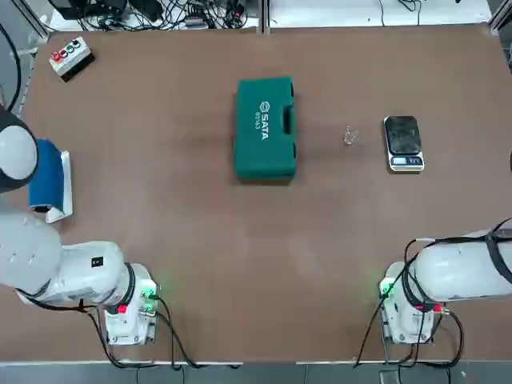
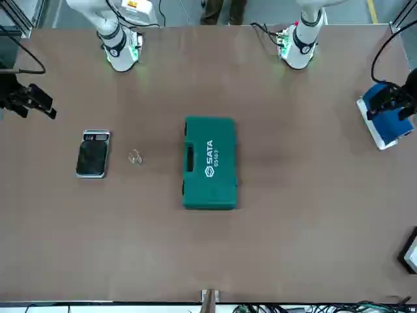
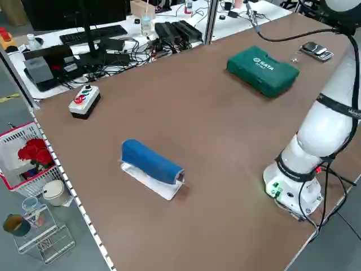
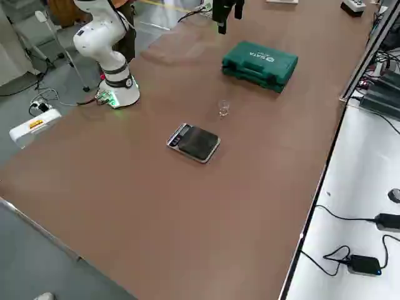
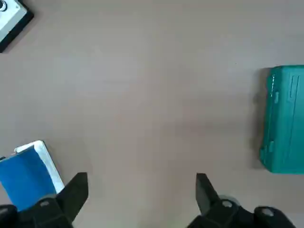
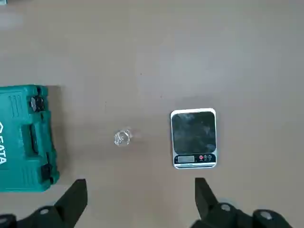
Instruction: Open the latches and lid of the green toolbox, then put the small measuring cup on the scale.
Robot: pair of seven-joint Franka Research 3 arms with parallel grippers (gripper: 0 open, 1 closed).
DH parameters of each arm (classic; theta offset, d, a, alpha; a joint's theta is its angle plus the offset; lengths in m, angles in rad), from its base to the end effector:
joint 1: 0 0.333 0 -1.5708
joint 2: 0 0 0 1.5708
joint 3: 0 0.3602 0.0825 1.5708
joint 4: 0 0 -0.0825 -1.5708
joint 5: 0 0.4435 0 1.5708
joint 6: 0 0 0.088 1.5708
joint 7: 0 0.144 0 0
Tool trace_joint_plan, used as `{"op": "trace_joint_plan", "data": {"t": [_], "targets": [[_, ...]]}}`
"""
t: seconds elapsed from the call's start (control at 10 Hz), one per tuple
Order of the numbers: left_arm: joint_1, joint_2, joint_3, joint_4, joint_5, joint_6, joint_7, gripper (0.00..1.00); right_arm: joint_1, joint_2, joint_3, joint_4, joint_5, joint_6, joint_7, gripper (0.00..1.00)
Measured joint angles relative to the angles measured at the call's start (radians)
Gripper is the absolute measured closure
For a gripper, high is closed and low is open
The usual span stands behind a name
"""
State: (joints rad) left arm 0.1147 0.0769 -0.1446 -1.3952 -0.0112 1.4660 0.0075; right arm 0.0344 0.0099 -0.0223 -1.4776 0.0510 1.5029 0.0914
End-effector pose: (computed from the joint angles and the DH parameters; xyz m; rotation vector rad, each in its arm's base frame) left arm 0.6298 -0.0166 0.6676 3.1189 -0.0595 -0.0086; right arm 0.6112 0.0151 0.6690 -3.0880 0.1165 -0.0197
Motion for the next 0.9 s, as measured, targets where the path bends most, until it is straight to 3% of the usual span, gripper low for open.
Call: {"op": "trace_joint_plan", "data": {"t": [0.5, 0.9], "targets": [[-0.001, 0.004, 0.0, -0.004, 0.0, -0.006, 0.003, 0.0, -0.001, 0.0, -0.002, -0.002, -0.003, 0.0, 0.003, 0.0], [-0.003, 0.059, -0.002, -0.008, 0.0, 0.019, 0.001, 0.0, 0.0, 0.008, 0.005, -0.091, -0.006, 0.042, 0.089, 0.0]]}}
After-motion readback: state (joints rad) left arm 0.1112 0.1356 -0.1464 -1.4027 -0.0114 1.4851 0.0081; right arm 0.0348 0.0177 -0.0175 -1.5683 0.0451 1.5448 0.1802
